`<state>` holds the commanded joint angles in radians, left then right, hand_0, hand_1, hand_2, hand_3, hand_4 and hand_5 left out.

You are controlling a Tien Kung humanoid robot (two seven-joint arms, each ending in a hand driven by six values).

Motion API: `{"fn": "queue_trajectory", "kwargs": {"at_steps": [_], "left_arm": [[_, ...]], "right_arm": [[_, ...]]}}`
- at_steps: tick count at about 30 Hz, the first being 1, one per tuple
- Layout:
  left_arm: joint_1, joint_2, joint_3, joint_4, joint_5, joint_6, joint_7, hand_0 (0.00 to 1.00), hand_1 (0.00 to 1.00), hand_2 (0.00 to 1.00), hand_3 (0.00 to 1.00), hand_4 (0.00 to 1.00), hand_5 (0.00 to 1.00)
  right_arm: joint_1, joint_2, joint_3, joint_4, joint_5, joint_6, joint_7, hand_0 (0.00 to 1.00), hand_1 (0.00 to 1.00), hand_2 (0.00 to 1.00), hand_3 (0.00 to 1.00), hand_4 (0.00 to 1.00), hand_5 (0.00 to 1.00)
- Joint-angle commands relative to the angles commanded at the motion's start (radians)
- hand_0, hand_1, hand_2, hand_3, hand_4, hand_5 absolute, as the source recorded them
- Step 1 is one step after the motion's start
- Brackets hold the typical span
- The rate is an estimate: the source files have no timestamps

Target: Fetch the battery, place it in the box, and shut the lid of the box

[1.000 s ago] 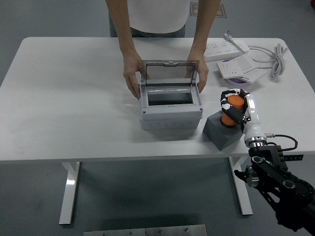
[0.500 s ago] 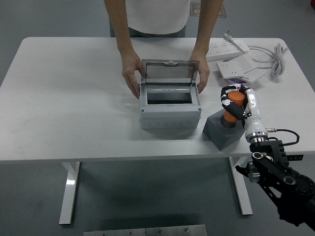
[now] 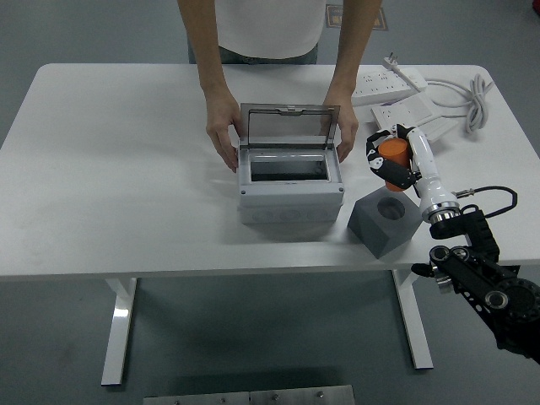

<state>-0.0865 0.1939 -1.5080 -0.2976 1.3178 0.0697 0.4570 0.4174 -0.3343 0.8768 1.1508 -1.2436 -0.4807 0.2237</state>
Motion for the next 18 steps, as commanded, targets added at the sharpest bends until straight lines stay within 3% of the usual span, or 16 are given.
{"fn": "queue_trajectory", "kwargs": {"at_steps": [8, 18], "left_arm": [[-0.001, 0.004, 0.000, -0.001, -0.002, 0.003, 0.001, 0.563, 0.715, 0.664, 0.602, 0.688, 0.177], [0.004, 0.011, -0.003, -0.006, -0.004, 0.008, 0.010, 0.563, 0.716, 0.665, 0.602, 0.689, 0.177]], "right_arm": [[0.091, 0.006, -0.051, 0.011, -0.224, 0.066, -0.159, 0.184, 0.264, 0.318, 0.318, 0.166, 0.002], [0.236, 0.041, -0.181, 0.005, -0.569, 0.212, -0.362, 0.181, 0.259, 0.314, 0.324, 0.168, 0.002]]}}
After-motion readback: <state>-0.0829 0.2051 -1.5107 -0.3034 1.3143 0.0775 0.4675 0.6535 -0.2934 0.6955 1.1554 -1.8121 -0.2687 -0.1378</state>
